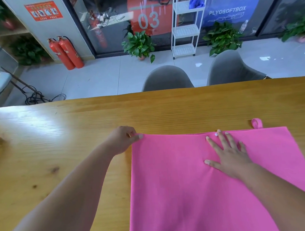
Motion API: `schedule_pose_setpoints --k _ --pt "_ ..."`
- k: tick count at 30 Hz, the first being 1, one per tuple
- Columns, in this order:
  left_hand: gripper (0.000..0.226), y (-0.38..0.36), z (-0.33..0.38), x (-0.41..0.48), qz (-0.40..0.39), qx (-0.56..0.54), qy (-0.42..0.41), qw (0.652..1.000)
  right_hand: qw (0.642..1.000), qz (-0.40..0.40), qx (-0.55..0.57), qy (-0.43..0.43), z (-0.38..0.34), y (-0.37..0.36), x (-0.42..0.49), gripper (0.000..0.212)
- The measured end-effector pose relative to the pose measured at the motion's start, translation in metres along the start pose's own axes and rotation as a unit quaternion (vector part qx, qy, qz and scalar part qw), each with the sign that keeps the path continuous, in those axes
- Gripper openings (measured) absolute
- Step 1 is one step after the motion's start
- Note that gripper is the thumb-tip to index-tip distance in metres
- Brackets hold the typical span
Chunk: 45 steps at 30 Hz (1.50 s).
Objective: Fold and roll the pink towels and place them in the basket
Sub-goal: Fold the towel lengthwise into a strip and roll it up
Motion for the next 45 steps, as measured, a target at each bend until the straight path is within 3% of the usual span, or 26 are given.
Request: schedule_pose_setpoints --k 4,6,8,9,10,11,12,13,14,15,17,18,19,21,22,23,26,27,31,38,40,42,43,45 --pt "0.044 -0.004 0.012 -0.011 -0.097 -0.028 0.033 0.994 1.0 0.01 0.001 0.003 0.001 0.002 0.0 0.097" --pt "0.041 -0.004 0.045 -0.022 -0.143 -0.212 -0.005 0.967 1.0 0.012 0.007 0.004 0.001 0.002 0.001 0.098" --pt "0.029 -0.009 0.076 -0.036 -0.199 -0.373 -0.03 0.906 1.0 0.02 0.018 0.004 0.0 0.003 0.002 0.099" --pt "0.027 -0.011 0.081 -0.038 -0.203 -0.356 -0.024 0.912 0.999 0.023 0.025 0.003 0.0 0.004 0.003 0.1" --pt "0.03 -0.011 0.071 -0.032 -0.18 -0.277 -0.005 0.944 0.999 0.021 0.03 0.002 0.001 0.004 0.003 0.1" --pt "0.034 -0.006 0.055 -0.023 -0.141 -0.126 0.009 0.982 0.999 0.016 0.032 0.004 0.0 0.004 0.002 0.1" --pt "0.036 0.002 0.041 -0.018 -0.11 0.045 0.027 0.993 0.999 0.014 0.035 0.006 -0.001 0.004 0.002 0.1" --pt "0.035 0.01 0.033 -0.013 -0.091 0.117 0.047 0.988 0.999 0.012 0.037 0.006 0.0 0.004 0.002 0.1" --pt "0.035 0.016 0.037 -0.014 -0.08 0.094 0.041 0.991 0.999 0.011 0.037 0.005 0.001 0.004 0.002 0.099" --pt "0.036 0.019 0.048 -0.016 -0.084 0.0 0.015 0.996 0.999 0.013 0.039 0.005 0.001 0.005 0.002 0.099" --pt "0.031 0.017 0.077 -0.026 -0.148 -0.231 -0.033 0.961 0.999 0.019 0.041 0.005 0.001 0.005 0.002 0.099" --pt "0.028 0.014 0.084 -0.032 -0.175 -0.272 -0.038 0.946 0.999 0.02 0.043 0.005 0.001 0.005 0.002 0.099" --pt "0.029 0.015 0.081 -0.032 -0.178 -0.245 -0.033 0.953 0.999 0.021 0.044 0.004 0.001 0.005 0.002 0.099" --pt "0.039 0.018 0.052 -0.024 -0.154 -0.016 0.0 0.988 0.999 0.017 0.044 0.006 0.0 0.005 0.001 0.099" --pt "0.041 0.018 0.043 -0.023 -0.152 0.066 0.01 0.986 0.999 0.015 0.043 0.006 0.0 0.005 0.001 0.098" --pt "0.041 0.019 0.042 -0.023 -0.152 0.068 0.012 0.986 0.999 0.014 0.043 0.006 0.0 0.006 0.001 0.098" --pt "0.031 0.015 0.077 -0.029 -0.179 -0.21 -0.034 0.961 0.999 0.018 0.042 0.005 0.0 0.006 0.001 0.099" --pt "0.028 0.014 0.084 -0.031 -0.186 -0.253 -0.046 0.948 0.999 0.019 0.042 0.004 0.0 0.005 0.002 0.099" --pt "0.038 0.02 0.032 -0.009 -0.089 -0.08 0.007 0.993 0.999 0.014 0.046 0.007 0.0 0.004 0.004 0.097" --pt "0.033 -0.007 -0.017 0.016 0.024 0.01 0.069 0.997 0.999 0.008 0.048 0.003 0.001 0.001 0.006 0.098" --pt "0.029 -0.01 -0.02 0.005 0.12 0.085 0.109 0.983 0.999 0.013 0.048 0.003 0.001 0.002 0.007 0.098" --pt "0.034 -0.014 -0.011 -0.019 0.248 0.05 0.132 0.958 0.999 0.024 0.046 0.006 0.0 0.002 0.007 0.097" --pt "0.037 -0.022 0.001 -0.03 0.292 0.026 0.106 0.95 0.998 0.029 0.046 0.007 0.0 0.001 0.006 0.096" --pt "0.044 -0.065 0.028 -0.04 0.264 0.066 -0.007 0.962 0.998 0.044 0.047 0.011 0.001 -0.002 0.003 0.094"
Point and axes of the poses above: each hand's wrist, its own x-axis towards the middle knuckle, its own y-axis out of the back of the hand, z = x × y, the point moved 9 cm from there along x, towards the middle knuckle, and after that the axes turned 1 degree about -z, right-handed, at the moved point
